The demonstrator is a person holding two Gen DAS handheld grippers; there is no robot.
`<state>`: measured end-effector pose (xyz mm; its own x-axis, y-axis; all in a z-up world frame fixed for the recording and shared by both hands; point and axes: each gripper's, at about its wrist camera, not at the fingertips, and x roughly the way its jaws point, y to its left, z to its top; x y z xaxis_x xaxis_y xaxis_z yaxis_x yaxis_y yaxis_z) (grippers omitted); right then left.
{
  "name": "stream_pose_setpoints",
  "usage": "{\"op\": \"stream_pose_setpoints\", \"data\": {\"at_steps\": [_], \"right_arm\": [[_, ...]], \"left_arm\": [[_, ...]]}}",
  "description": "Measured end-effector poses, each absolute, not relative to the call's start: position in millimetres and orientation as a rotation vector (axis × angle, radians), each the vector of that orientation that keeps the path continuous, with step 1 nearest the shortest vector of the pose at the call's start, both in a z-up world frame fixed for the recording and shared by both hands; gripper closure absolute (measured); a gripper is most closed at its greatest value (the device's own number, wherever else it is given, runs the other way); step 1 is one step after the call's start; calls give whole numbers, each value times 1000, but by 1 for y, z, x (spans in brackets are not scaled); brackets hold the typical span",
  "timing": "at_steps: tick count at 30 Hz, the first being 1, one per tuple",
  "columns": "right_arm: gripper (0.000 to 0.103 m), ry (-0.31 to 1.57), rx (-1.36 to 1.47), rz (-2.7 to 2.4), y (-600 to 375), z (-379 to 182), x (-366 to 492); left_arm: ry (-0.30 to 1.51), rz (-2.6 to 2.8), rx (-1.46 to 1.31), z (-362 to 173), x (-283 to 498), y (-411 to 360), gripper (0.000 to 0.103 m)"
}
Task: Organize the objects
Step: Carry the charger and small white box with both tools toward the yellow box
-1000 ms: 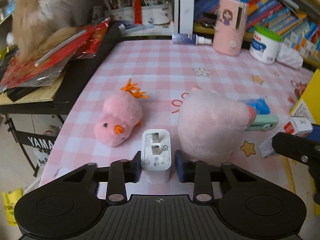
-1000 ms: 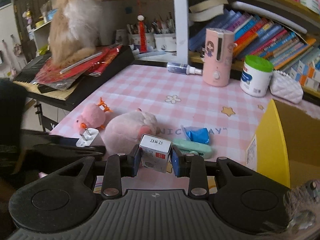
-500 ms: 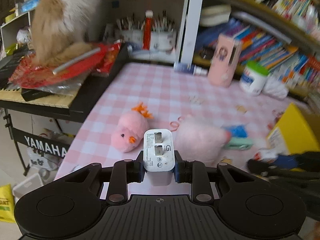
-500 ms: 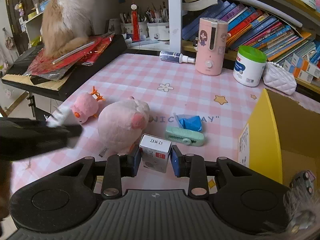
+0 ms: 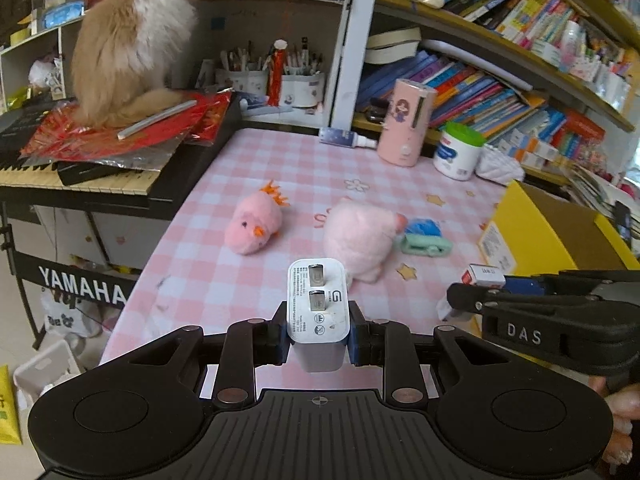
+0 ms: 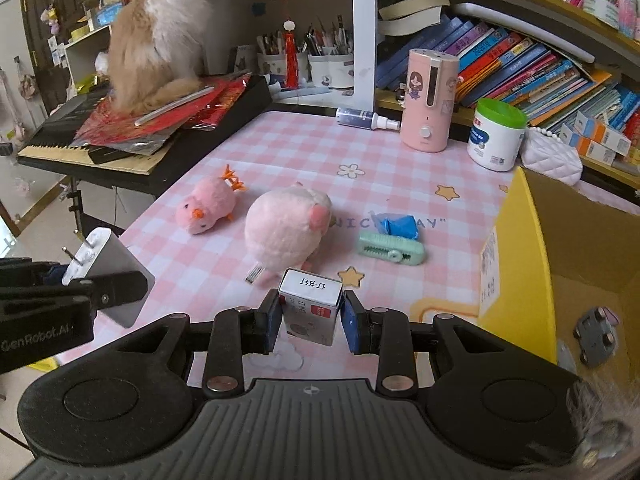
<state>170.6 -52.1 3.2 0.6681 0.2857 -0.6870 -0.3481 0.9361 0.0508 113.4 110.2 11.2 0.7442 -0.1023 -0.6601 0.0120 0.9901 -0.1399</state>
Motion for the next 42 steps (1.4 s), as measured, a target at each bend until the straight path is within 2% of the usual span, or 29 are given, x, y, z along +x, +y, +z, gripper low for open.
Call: {"op": "stream_pose_setpoints", "data": {"at_steps": [21, 42], "right_arm": [[73, 749, -27, 249, -73, 7, 29], [73, 807, 136, -75, -163, -9, -62]], "left_arm": [[705, -209, -81, 18, -5, 91, 78], [761, -548, 75, 8, -26, -5, 78]]}}
